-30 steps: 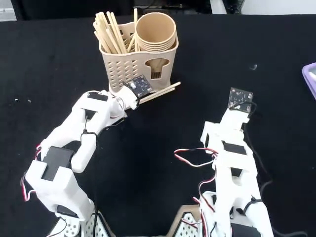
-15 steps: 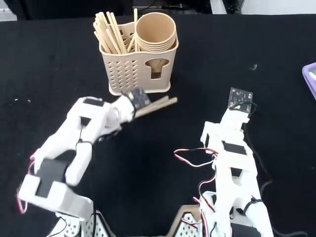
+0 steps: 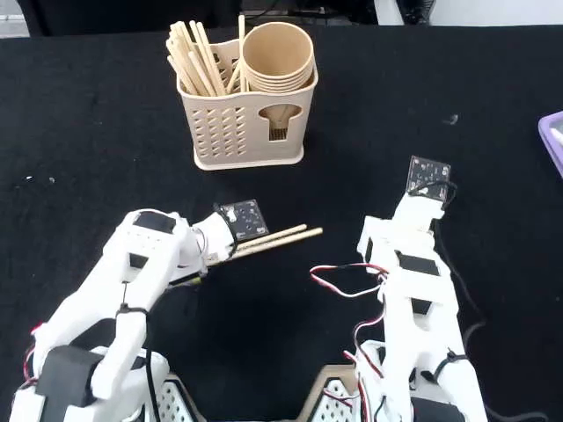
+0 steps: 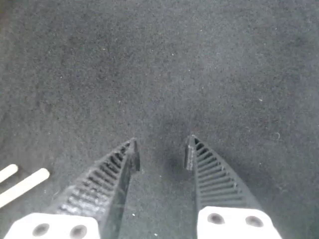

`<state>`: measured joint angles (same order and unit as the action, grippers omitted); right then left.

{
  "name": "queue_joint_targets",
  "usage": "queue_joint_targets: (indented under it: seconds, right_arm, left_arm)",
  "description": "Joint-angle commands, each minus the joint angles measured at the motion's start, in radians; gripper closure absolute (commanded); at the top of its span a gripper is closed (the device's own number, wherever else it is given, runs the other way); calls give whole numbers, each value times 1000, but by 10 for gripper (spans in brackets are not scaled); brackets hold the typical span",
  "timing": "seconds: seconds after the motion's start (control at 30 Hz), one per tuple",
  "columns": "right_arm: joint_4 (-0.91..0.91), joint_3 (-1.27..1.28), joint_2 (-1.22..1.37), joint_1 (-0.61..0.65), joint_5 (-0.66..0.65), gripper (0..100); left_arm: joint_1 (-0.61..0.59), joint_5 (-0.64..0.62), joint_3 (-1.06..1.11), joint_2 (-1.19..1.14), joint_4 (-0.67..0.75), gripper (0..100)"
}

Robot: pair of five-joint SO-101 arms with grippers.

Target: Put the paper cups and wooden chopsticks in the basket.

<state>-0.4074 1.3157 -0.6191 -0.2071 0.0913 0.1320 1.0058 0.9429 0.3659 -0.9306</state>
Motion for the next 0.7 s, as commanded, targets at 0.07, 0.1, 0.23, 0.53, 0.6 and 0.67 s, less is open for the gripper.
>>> queue_joint_targets:
  seconds: [0.07,0.1,0.23,0.53,0.6,0.67]
  right_arm:
    - [25,-41,-24,15,2,839]
    - [25,-41,-24,15,2,839]
    - [25,-41,-24,15,2,839]
    - [25,-38,-24,11,2,839]
    - [25,-38,-24,12,2,839]
    - [25,-38,-24,12,2,839]
  left_arm:
    - [56,11,-65,25,5,848]
    - [70,9,-81,25,5,852]
    - [162,-124,-105,23,61,851]
    - [193,-209,-269,-265,69,851]
    - [193,-209,-361,-341,-12,855]
    - [193,-209,-437,-399,-69,855]
